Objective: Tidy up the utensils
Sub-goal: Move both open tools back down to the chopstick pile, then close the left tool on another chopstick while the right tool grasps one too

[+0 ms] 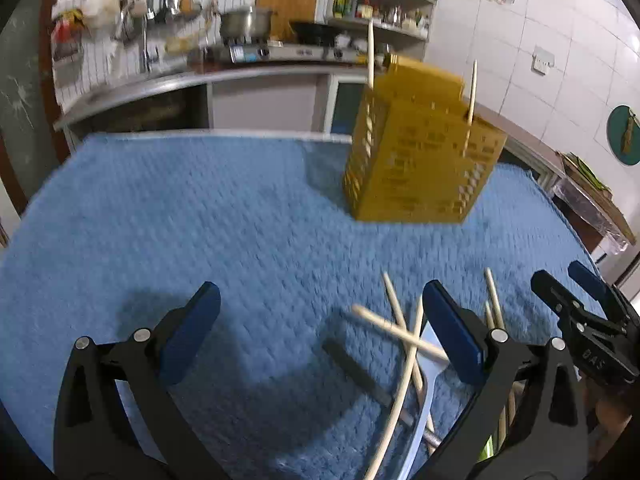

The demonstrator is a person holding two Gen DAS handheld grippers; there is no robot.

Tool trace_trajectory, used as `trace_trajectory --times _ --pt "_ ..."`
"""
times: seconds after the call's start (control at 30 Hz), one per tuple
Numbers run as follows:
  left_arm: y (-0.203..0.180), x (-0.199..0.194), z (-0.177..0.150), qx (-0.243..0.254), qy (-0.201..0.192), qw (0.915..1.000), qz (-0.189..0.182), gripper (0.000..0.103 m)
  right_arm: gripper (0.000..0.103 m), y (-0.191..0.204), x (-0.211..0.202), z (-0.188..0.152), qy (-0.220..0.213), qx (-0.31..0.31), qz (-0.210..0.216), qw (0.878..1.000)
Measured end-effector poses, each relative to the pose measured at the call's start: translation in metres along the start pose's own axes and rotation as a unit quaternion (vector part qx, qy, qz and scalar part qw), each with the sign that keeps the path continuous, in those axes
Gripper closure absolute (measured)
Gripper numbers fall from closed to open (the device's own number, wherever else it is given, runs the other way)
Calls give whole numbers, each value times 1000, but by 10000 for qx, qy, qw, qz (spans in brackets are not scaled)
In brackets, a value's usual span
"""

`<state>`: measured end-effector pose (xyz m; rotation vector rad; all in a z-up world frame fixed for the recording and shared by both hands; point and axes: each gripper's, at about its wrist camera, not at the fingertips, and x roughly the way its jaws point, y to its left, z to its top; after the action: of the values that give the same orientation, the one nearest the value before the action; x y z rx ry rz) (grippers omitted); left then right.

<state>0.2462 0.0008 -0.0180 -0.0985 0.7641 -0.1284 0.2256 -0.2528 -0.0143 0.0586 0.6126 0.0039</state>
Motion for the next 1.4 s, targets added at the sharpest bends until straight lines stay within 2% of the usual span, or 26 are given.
trace_trajectory --times 0.13,0.27,0.33,0.47,0.53,0.6,0.7,0.83,0.87,0.9,0.97,1.1,1.13,1.27,1.4 --pt "2 19 -3 -65 442 9990 -39 5 17 -1 14 0 435 78 -51 9990" --pt "0 24 -10 -87 595 9981 -120 6 41 4 30 -8 928 -76 -65 9956" --pt "-4 24 -11 -19 616 9980 -136 10 50 7 36 -12 1121 -119 -50 9936" --pt "-17 19 -15 161 659 9968 -431 19 59 10 40 -15 1282 -77 115 9917" --pt "-26 19 -17 371 687 9958 -469 25 67 13 42 -17 1361 -189 30 9905" --pt "-32 20 -20 532 740 9949 -433 36 67 12 43 -18 1379 -164 82 9903" --pt "-39 23 -23 772 856 9929 -298 39 71 8 42 -16 1395 -43 206 9900" --pt "-41 27 -25 821 933 9919 -259 41 70 7 44 -16 1421 17 257 9895" --pt "-41 30 -26 843 1019 9907 -306 53 70 7 45 -16 1424 10 250 9895" --pt "-41 34 -27 861 1135 9893 -317 70 70 8 45 -16 1427 1 237 9895" --pt "-40 33 -27 881 1087 9900 -169 77 70 8 46 -15 1428 -5 212 9895" --pt "-40 35 -23 830 1227 9882 -387 79 70 11 52 -10 1543 -30 154 9879" --pt "-43 39 -22 875 1360 9857 -473 79 70 12 53 -8 1589 -64 141 9872" --pt "-50 54 -17 965 1390 9855 -150 80 70 14 64 2 1809 -87 195 9833" --pt "-55 63 -9 891 1403 9861 -79 83 70 15 73 9 1842 -45 187 9827"
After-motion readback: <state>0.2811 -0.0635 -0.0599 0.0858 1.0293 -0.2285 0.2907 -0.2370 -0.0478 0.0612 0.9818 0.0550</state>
